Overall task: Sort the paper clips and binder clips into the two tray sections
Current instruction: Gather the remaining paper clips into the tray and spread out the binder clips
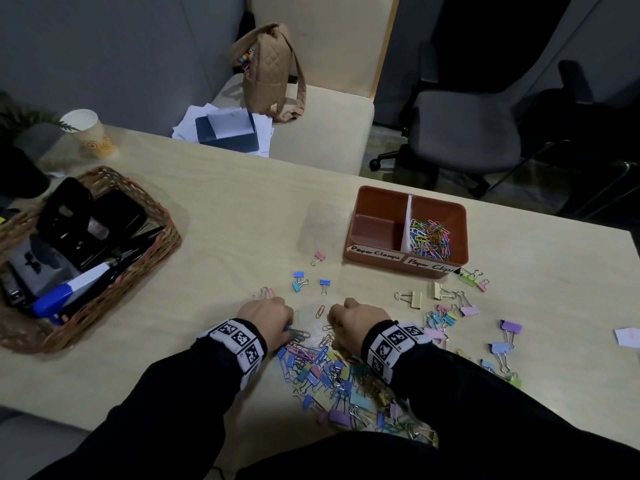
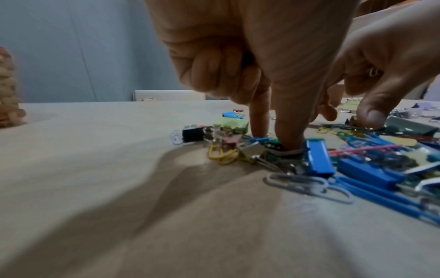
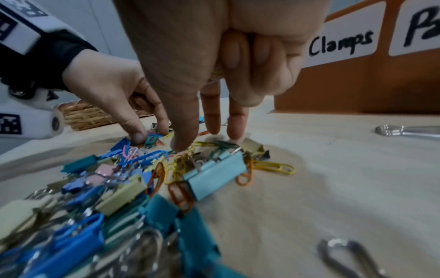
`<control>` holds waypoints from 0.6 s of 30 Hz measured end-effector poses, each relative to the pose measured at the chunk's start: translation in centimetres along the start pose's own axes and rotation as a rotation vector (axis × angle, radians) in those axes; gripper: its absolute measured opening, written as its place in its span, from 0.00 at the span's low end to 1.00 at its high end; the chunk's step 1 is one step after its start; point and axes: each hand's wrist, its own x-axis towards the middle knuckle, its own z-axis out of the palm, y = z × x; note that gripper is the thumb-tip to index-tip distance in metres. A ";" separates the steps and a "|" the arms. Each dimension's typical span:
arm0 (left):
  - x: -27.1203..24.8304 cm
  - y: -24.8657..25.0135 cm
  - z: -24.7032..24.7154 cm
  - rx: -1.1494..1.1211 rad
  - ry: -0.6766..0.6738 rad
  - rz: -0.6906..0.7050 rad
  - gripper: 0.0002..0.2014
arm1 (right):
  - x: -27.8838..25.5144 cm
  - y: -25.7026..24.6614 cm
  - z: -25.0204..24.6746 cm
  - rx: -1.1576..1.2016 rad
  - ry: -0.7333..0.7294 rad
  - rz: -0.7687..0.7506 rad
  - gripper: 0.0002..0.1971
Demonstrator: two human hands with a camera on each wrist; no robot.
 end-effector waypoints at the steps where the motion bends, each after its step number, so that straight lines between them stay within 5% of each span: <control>1: 0.0 0.3 0.0 0.007 0.008 0.016 0.14 | -0.1 -0.1 0.1 -0.023 -0.016 -0.010 0.21; 8: 0.5 1.5 0.0 -0.038 0.016 0.059 0.12 | -0.9 -0.8 0.7 -0.127 -0.072 -0.074 0.20; 18: 0.7 1.2 -0.7 -0.629 -0.009 -0.087 0.10 | -0.6 -0.3 1.3 0.072 -0.045 0.037 0.10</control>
